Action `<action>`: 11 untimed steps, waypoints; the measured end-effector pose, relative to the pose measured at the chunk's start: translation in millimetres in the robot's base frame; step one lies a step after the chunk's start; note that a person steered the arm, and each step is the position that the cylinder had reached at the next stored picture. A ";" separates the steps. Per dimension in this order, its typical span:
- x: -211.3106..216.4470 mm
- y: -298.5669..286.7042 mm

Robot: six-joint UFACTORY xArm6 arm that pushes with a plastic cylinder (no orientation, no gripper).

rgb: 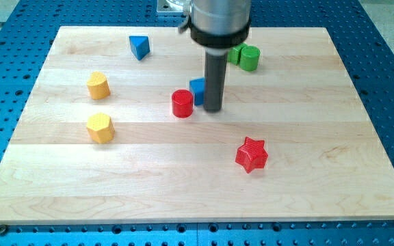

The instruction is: Push the red circle into the red star

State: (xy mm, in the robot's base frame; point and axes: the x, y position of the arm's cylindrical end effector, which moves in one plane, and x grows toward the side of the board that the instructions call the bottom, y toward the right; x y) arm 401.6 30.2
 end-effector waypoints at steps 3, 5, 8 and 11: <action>-73.4 -105.3; 16.4 -86.7; 34.1 -58.6; 93.5 -2.4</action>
